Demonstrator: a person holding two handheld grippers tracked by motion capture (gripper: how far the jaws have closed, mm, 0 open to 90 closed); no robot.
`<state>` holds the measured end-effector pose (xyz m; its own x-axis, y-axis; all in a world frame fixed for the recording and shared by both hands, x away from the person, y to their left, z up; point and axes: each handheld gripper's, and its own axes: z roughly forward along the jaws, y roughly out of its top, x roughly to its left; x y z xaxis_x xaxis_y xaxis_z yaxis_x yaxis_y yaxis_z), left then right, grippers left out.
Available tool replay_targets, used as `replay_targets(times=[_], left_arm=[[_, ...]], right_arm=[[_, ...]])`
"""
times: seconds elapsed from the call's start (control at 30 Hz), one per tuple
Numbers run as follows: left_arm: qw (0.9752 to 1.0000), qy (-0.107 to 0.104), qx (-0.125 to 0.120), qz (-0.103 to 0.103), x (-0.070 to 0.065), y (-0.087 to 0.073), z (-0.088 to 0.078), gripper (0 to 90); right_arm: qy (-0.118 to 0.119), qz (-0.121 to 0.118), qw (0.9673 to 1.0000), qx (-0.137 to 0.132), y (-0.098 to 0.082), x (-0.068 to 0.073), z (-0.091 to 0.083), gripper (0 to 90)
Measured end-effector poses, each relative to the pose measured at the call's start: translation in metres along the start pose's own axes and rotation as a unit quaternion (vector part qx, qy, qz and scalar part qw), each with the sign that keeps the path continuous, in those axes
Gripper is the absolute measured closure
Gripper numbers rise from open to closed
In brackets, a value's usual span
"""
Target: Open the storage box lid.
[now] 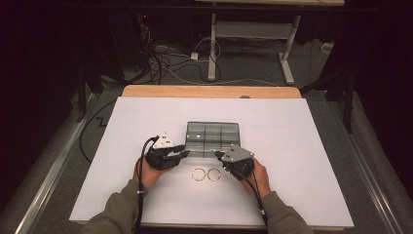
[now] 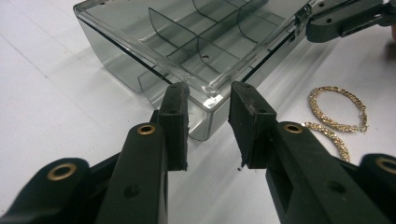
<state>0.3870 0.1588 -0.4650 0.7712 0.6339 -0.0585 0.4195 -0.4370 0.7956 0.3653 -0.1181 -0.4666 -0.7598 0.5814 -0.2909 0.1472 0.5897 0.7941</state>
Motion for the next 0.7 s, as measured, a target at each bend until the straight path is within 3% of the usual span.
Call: replay_targets(times=[0.17,0.23,0.4,0.5,0.6,0.7], left_arm=[[1.0000,0.005,-0.006,0.004,-0.001,0.002,-0.001,65.0],[0.9999,0.008,-0.011,0.007,-0.001,0.003,-0.002,65.1],[0.9996,0.014,-0.021,0.011,-0.001,0.007,-0.004,65.1],[0.9994,0.019,-0.027,0.014,-0.001,0.009,-0.005,65.1],[0.9991,0.021,-0.033,0.015,-0.001,0.011,-0.005,65.1],[0.9989,0.023,-0.038,0.018,-0.001,0.013,-0.005,65.1]], right_arm=[[-0.006,0.013,0.9998,-0.012,-0.002,-0.006,-0.012,80.2],[-0.011,0.008,0.9995,-0.028,0.000,-0.008,-0.021,77.3],[-0.055,-0.015,0.9972,-0.048,0.001,-0.017,-0.043,66.3],[-0.073,-0.026,0.9962,-0.038,-0.001,-0.027,-0.050,62.4],[-0.076,-0.011,0.9963,-0.039,-0.005,-0.037,-0.053,58.9],[-0.082,-0.014,0.9962,-0.027,-0.011,-0.041,-0.049,57.5]])
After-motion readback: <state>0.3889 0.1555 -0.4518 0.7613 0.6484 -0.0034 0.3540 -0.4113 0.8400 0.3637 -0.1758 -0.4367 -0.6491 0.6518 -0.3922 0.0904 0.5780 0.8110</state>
